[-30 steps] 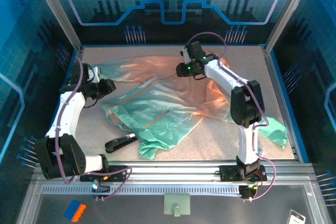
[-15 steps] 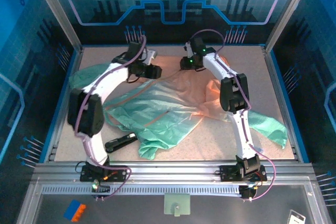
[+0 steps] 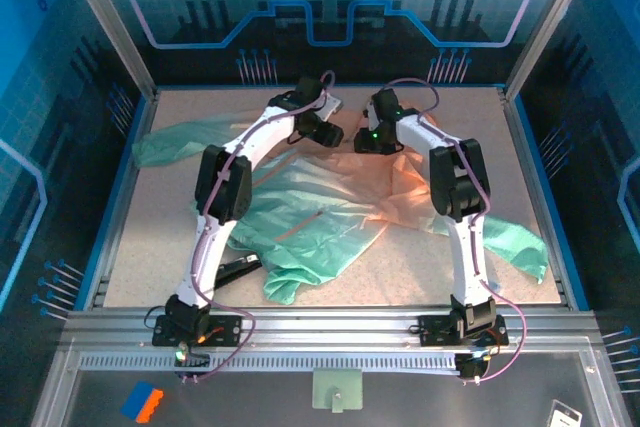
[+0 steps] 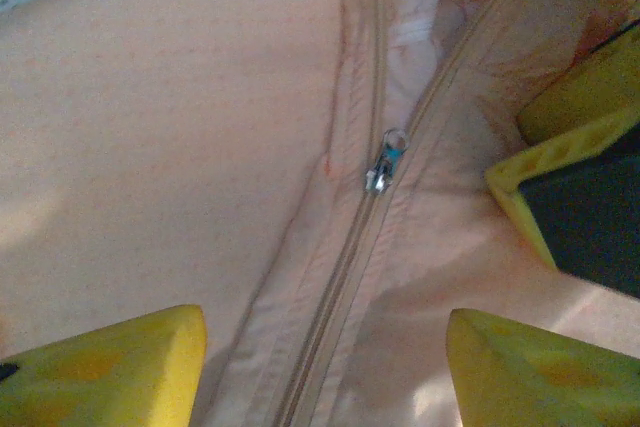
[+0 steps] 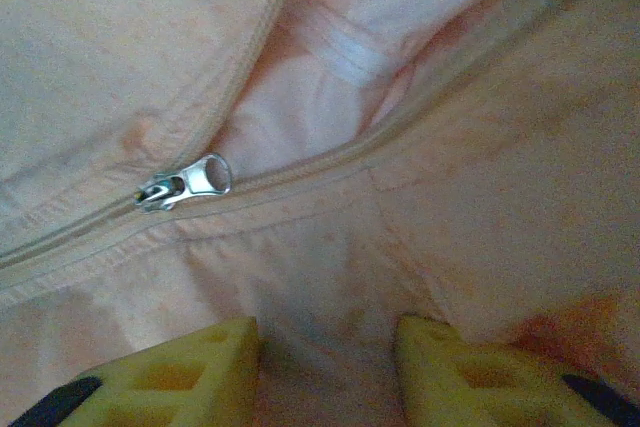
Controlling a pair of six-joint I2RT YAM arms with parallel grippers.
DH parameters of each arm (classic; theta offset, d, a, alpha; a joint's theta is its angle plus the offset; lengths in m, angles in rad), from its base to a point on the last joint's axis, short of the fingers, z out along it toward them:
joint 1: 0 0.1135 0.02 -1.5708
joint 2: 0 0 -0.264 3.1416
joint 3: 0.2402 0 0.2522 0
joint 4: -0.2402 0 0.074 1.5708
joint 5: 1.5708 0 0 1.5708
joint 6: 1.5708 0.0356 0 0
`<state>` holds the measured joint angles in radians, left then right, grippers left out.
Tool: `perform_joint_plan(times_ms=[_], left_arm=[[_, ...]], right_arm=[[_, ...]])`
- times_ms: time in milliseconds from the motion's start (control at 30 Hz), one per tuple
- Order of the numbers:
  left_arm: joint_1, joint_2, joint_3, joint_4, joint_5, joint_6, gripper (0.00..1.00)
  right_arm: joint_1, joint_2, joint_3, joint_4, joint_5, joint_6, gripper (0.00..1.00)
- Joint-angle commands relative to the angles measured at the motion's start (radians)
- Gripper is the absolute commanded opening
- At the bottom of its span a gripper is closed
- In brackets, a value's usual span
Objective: Zip up the jacket
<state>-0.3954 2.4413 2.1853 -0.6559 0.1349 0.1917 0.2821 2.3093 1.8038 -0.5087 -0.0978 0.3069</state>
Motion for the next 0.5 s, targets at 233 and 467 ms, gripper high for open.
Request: perform_joint_plan(times_ms=[233, 467], left_arm=[[-0.029, 0.108, 0.1, -0.177, -0.069, 0.198, 0.71], [-0.03, 0.21, 0.267, -0.292, -0.109, 0.157, 0.75]], right_arm=[[-0.034, -0.054, -0.122, 0.047, -0.064, 0.056, 0.37], [-0.039, -0.09, -0.18, 0.083, -0.082, 0.063, 0.36]])
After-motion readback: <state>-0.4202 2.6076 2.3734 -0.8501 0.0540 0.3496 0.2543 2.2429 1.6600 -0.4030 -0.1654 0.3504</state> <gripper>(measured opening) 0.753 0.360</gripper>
